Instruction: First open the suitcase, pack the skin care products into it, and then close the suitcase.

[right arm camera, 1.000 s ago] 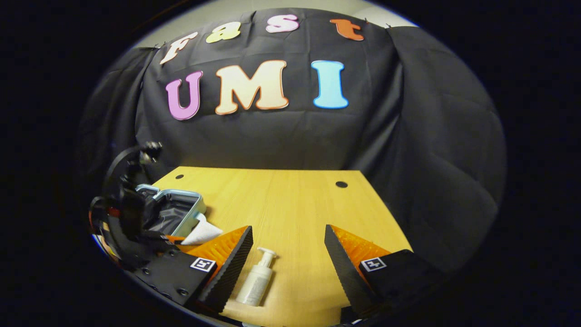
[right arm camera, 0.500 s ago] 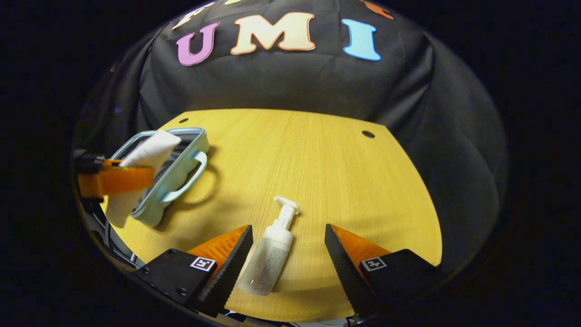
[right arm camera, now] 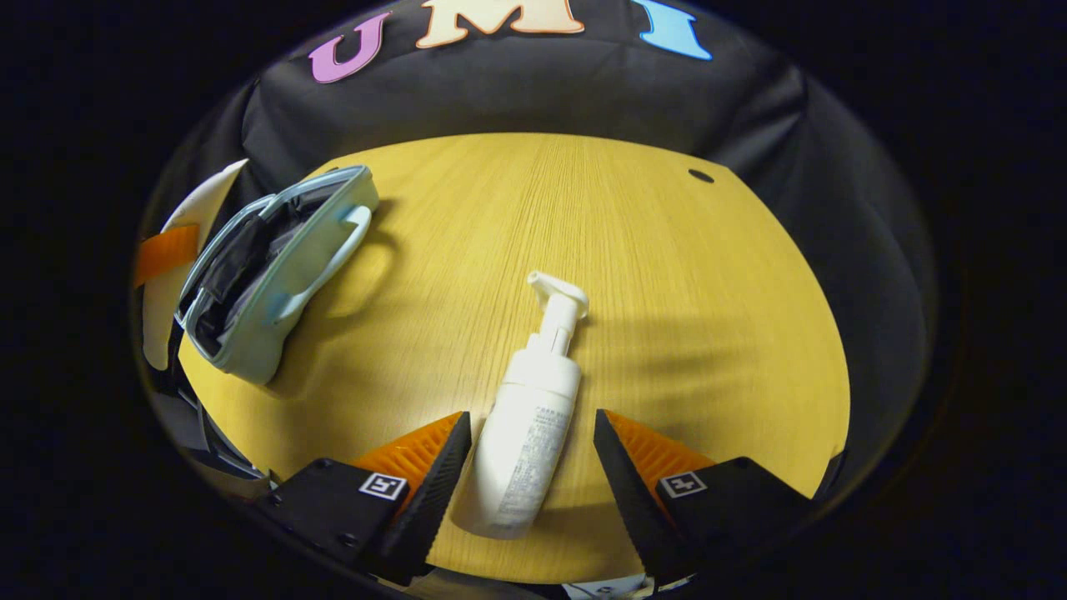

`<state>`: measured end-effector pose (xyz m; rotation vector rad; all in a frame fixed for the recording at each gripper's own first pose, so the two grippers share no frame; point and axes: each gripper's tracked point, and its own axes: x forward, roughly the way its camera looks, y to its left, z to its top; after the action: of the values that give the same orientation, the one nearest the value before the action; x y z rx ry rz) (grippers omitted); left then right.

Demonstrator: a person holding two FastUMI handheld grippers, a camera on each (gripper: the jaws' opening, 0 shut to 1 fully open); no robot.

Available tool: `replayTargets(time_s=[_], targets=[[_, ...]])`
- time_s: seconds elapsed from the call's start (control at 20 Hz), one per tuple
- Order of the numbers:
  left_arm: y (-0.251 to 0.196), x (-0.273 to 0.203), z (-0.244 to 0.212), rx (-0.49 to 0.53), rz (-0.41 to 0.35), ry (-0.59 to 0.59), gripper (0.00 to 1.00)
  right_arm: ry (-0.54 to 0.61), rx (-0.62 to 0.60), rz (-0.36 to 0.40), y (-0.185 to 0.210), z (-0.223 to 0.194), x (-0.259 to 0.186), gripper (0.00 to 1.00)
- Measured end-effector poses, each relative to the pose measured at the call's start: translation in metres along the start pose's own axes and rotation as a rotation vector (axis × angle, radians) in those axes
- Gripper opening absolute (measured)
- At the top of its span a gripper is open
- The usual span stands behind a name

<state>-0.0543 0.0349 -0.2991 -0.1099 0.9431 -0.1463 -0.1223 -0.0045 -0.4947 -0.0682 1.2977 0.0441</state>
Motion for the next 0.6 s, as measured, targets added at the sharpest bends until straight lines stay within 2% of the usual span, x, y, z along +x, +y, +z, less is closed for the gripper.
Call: replayTargets(time_s=[0.05, 0.15, 0.2, 0.25, 0.3, 0.4, 0.5, 0.6], targets=[[0.005, -0.001, 0.001, -0.005, 0.005, -0.001, 0.06, 0.024, 0.017, 0.010, 0.003, -0.007, 0.003, 0.92], [0.015, -0.004, 0.001, -0.008, 0.015, 0.000, 0.03, 0.018, 0.038, -0.016, -0.002, -0.004, 0.002, 0.78], [0.021, -0.005, -0.001, -0.009, 0.019, 0.002, 0.03, 0.032, 0.041, -0.011, 0.002, -0.006, 0.004, 0.64], [0.027, -0.005, -0.002, -0.013, 0.022, 0.005, 0.03, 0.024, 0.046, -0.003, 0.002, -0.005, 0.004, 0.61], [0.032, -0.005, -0.003, -0.017, 0.024, 0.010, 0.03, 0.028, 0.062, 0.014, 0.003, -0.005, 0.003, 0.55], [0.045, -0.005, -0.003, -0.021, 0.034, 0.012, 0.03, 0.057, 0.166, 0.103, 0.018, -0.005, -0.001, 0.47], [0.060, -0.005, -0.003, -0.021, 0.048, 0.015, 0.03, 0.062, 0.237, 0.148, 0.033, 0.000, -0.003, 0.47], [0.079, -0.003, -0.005, -0.025, 0.066, 0.025, 0.03, 0.042, 0.242, 0.160, 0.039, 0.007, -0.009, 0.46]])
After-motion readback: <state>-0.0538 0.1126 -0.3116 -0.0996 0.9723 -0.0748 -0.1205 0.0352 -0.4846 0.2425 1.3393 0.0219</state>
